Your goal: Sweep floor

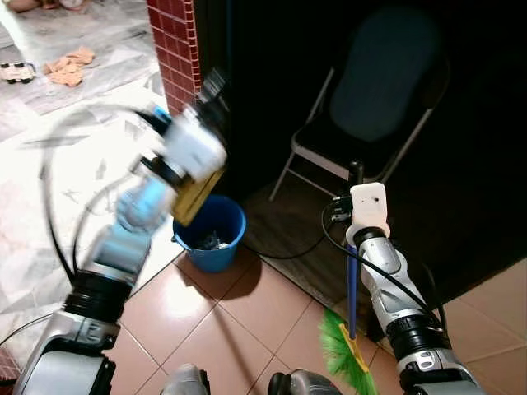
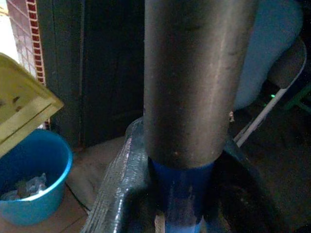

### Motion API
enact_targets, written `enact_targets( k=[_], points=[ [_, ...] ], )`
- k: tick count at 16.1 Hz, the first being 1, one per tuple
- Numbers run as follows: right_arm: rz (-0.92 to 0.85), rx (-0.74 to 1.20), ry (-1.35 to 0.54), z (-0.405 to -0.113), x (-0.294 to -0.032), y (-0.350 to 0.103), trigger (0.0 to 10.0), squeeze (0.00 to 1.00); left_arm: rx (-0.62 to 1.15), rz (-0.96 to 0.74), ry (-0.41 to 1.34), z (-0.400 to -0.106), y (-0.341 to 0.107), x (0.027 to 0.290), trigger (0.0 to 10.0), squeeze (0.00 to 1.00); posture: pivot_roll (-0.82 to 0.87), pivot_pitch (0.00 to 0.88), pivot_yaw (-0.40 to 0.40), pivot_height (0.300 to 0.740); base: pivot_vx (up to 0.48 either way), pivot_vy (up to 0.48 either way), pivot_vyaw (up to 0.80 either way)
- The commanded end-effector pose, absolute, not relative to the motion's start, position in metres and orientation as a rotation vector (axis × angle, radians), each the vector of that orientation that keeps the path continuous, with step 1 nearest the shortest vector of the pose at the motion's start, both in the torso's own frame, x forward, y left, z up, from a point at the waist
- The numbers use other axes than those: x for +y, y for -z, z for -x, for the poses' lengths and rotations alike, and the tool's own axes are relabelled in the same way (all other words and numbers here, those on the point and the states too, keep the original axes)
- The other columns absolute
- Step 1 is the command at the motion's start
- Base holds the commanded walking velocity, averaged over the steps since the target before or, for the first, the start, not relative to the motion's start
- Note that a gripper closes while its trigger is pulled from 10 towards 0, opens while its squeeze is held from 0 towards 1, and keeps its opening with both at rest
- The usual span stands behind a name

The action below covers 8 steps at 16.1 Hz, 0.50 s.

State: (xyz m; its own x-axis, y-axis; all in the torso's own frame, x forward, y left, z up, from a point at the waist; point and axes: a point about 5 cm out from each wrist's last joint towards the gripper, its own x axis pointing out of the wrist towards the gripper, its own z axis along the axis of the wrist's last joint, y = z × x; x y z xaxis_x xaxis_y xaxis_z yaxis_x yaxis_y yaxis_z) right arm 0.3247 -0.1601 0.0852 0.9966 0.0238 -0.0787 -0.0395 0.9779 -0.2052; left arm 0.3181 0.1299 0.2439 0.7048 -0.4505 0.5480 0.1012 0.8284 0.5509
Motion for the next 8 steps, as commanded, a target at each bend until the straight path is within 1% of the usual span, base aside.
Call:
enact_targets(
  k=[1,2,4,5,7,8],
  points=[
    [0.194,0.025,-0.027,-0.332,-0.159,-0.097,10.0,0.00,-0.900,-0.430,0.273,-0.308,-0.286,0.127,10.0,0.00,-0.01,0.047,-0.069,0.740,0.000,0.000,0.00],
    [0.195,0.023,-0.035,-0.333,-0.158,-0.098,10.0,0.00,-0.903,-0.348,0.200,-0.308,-0.301,0.138,10.0,0.00,0.00,0.045,-0.073,0.740,0.000,0.000,0.00],
    [0.194,0.024,-0.037,-0.334,-0.157,-0.098,10.0,0.00,-0.892,-0.324,0.086,-0.311,-0.313,0.158,10.0,0.00,0.00,0.039,-0.078,0.740,0.000,0.000,0.00],
    [0.193,0.024,-0.040,-0.335,-0.157,-0.098,10.0,0.00,-0.886,-0.355,-0.078,-0.311,-0.326,0.187,10.0,0.00,0.01,0.037,-0.080,0.740,0.000,0.000,0.00],
    [0.192,0.026,-0.045,-0.336,-0.156,-0.097,10.0,0.00,-0.852,-0.413,-0.203,-0.310,-0.328,0.215,10.0,0.00,0.02,0.028,-0.082,0.740,0.000,0.000,0.00],
    [0.190,0.029,-0.048,-0.337,-0.156,-0.096,10.0,0.00,-0.791,-0.462,-0.283,-0.309,-0.321,0.232,10.0,0.00,0.02,0.028,-0.082,0.740,0.000,0.000,0.00]
  ],
)
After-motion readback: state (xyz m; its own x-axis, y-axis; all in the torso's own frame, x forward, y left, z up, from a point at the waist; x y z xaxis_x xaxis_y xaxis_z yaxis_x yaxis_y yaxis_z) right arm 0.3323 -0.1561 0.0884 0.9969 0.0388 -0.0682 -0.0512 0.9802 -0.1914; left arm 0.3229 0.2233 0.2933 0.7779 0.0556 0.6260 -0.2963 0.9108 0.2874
